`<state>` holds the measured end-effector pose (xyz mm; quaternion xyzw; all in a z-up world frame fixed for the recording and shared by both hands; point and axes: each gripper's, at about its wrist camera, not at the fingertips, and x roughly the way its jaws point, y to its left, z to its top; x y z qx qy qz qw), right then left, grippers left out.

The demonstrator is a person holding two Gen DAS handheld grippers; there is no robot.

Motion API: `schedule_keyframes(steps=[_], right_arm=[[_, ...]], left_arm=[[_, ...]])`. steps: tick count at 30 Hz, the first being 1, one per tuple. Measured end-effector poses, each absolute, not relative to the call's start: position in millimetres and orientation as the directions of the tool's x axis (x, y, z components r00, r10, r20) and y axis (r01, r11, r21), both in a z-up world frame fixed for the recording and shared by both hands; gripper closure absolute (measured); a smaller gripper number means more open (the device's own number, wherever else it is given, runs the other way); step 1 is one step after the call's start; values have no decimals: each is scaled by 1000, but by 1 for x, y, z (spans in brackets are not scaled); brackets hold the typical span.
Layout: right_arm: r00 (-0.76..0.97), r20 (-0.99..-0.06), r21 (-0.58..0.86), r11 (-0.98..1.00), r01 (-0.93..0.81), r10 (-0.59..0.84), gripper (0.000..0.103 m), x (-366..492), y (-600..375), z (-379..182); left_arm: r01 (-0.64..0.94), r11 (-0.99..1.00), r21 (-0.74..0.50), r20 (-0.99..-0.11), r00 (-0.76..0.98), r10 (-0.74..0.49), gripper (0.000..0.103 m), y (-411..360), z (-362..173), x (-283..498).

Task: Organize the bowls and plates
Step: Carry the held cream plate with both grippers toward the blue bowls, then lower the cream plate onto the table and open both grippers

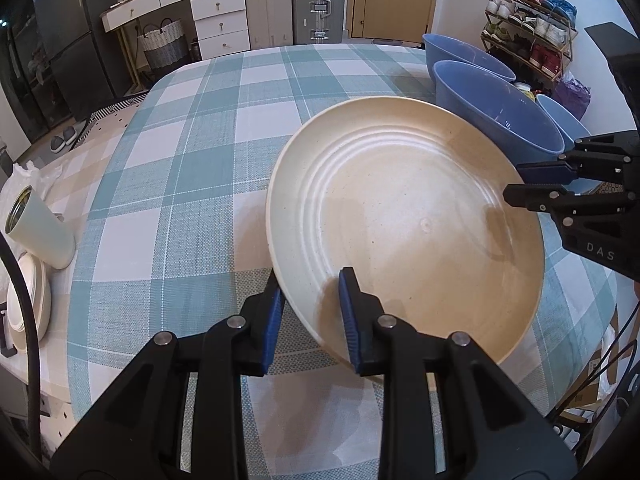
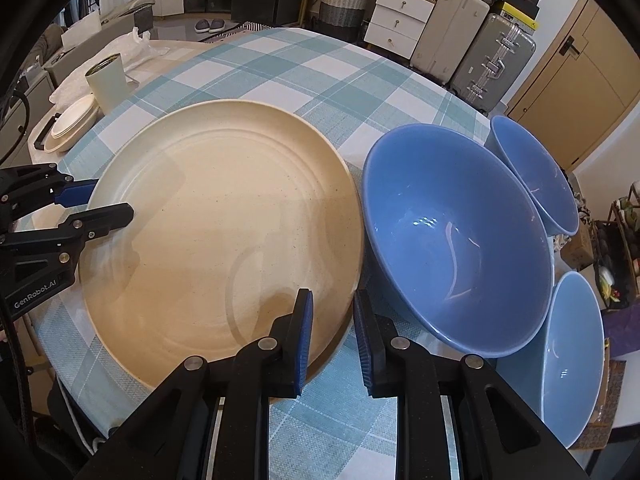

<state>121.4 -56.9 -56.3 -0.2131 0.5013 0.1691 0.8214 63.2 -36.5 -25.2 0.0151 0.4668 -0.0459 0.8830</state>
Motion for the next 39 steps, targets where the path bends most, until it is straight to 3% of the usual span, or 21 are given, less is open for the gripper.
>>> schedule_keyframes(steps=[20, 25, 27, 31, 33, 35, 39], right_arm=[[421, -904, -194, 811, -552, 71, 82, 111, -41, -65], [413, -908, -177, 824, -538, 75, 82, 115, -46, -66], [408, -909, -167, 829, -534, 80, 78, 116, -48, -67], [402, -910, -143, 832, -535, 102, 70, 116, -51, -66], [398, -908, -120, 833, -540, 128, 56, 114, -52, -64], [403, -904, -106, 836, -538, 145, 46, 113, -52, -60], [399, -892, -48, 834, -549, 211, 30, 109, -53, -49]], left_arm=[[127, 991, 42, -834, 551, -36, 76, -52, -35, 62], [125, 991, 53, -830, 557, -26, 69, -52, -37, 62], [114, 992, 53, -829, 560, -20, 59, -50, -38, 63], [107, 994, -5, -836, 545, -62, 51, -43, -37, 65], [102, 994, -29, -833, 547, -80, 36, -40, -33, 64], [99, 994, -48, -821, 563, -95, 28, -36, -26, 62], [119, 986, -117, -802, 574, -165, 24, -31, -11, 60]])
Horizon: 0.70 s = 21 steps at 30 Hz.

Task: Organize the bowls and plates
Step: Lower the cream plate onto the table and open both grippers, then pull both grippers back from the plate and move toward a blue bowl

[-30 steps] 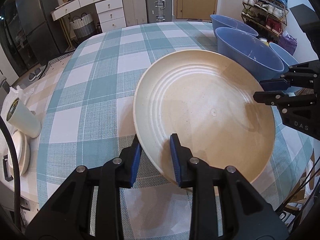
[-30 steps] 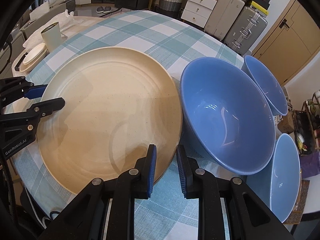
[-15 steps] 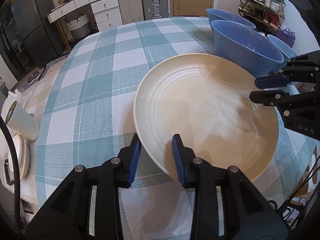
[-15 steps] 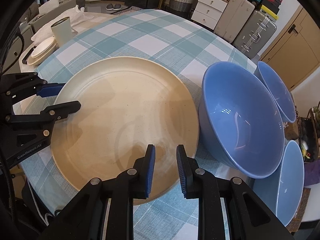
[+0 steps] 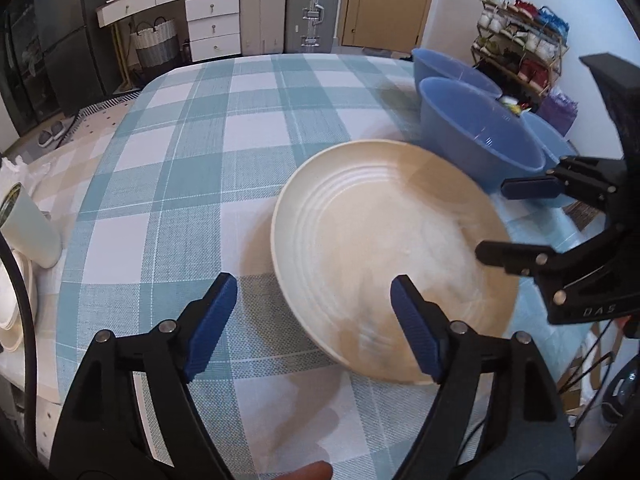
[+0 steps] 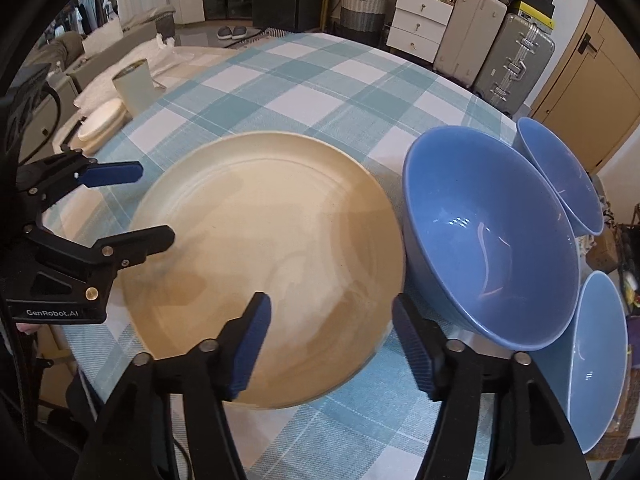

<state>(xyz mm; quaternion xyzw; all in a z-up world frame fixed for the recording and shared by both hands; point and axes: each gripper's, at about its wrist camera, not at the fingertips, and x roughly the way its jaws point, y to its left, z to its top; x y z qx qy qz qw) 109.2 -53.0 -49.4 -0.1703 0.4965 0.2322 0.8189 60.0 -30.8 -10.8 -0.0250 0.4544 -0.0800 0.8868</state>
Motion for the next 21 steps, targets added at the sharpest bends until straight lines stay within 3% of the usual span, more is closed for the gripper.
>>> schedule_keyframes(steps=[2, 4, 5, 12, 21], right_arm=[[406, -883, -31, 834, -550, 236, 24, 108, -54, -42], [417, -871, -15, 836, -549, 258, 22, 105, -55, -34], [425, -865, -10, 838, -545, 266, 19, 104, -57, -29], [486, -822, 13, 864, -504, 296, 7, 102, -75, 1], [567, -769, 38, 906, -422, 296, 4, 101, -117, 38]], left_arm=[[127, 982, -141, -789, 584, -189, 21, -30, -2, 60], [134, 979, -151, -777, 596, -201, 13, -31, 7, 62], [137, 979, -151, -772, 602, -204, 1, -32, 11, 62], [170, 970, -172, -732, 637, -241, 2, -41, 46, 67], [204, 970, -130, -705, 670, -235, 2, -69, 81, 79]])
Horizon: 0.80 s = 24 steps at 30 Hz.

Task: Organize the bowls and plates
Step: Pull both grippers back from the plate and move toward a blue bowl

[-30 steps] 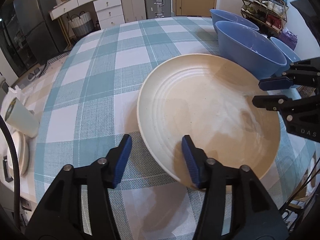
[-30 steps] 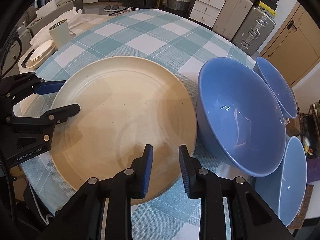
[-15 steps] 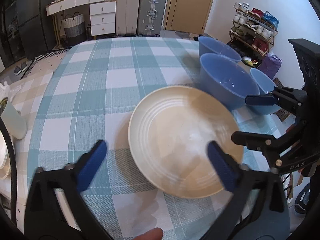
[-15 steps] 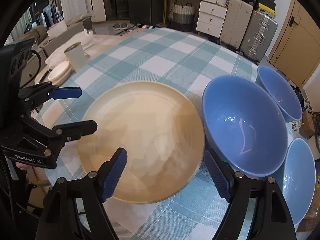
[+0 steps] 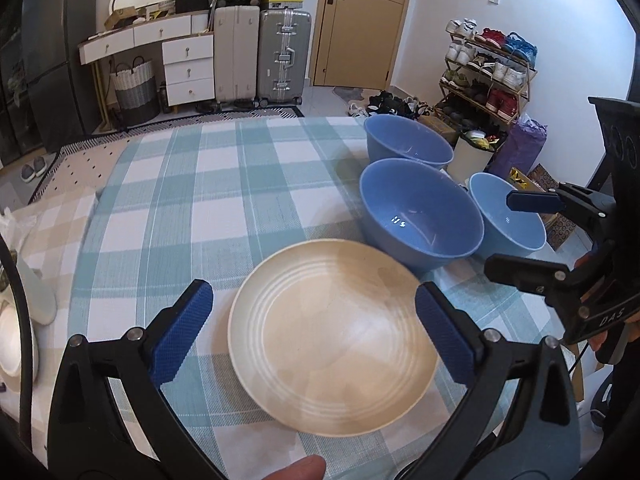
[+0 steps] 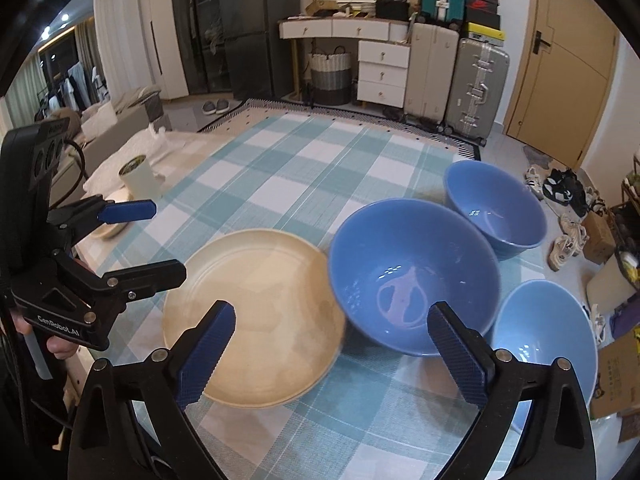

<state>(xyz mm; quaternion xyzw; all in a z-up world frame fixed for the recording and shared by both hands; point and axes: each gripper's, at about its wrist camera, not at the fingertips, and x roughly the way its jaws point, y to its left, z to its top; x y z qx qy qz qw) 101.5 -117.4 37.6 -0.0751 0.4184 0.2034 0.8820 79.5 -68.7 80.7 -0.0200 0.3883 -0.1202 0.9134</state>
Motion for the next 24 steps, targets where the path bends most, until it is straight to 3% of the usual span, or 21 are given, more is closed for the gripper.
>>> schedule_keyframes(steps=[24], right_arm=[[707, -678, 51, 972, -228, 201, 2, 111, -227, 109]], left_arm=[[277, 955, -110, -642, 714, -281, 2, -149, 145, 150]])
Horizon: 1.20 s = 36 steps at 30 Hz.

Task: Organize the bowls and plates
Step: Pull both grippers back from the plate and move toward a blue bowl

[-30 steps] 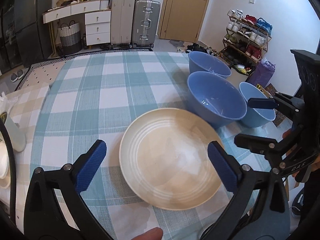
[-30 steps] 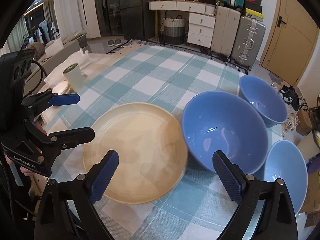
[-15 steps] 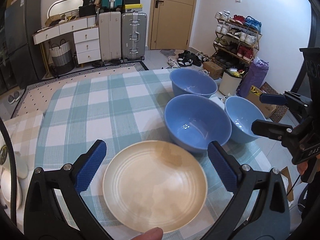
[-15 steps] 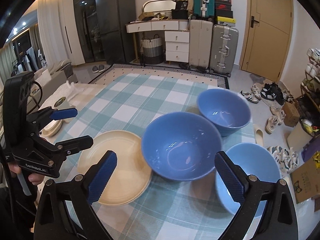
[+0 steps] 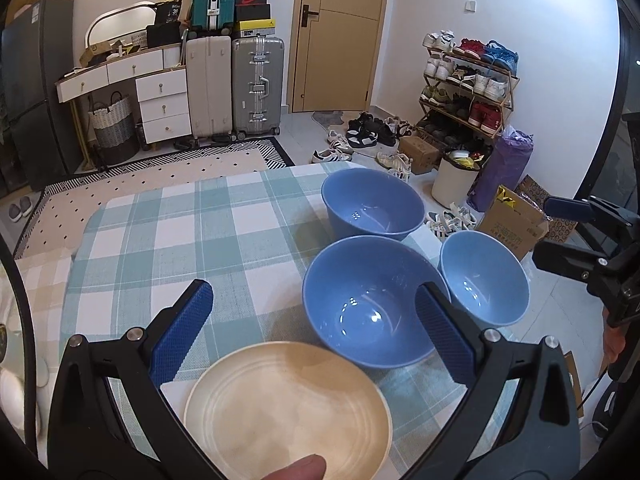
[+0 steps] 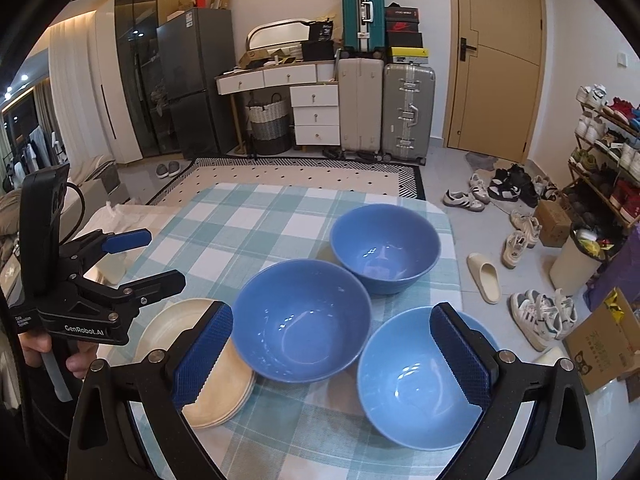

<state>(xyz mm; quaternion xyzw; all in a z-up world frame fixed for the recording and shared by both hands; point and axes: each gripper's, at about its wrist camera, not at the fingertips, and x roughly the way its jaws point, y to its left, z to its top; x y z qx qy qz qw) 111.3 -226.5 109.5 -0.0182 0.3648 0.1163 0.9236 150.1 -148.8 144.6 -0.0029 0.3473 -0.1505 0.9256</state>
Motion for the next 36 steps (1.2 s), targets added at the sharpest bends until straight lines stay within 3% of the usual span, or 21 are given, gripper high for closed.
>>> schedule_keyframes(steps=[36], right_arm=[[668, -736, 79, 994, -77, 110, 2, 222, -288, 75]], left_arm=[[279, 956, -90, -720, 645, -256, 2, -197, 102, 302]])
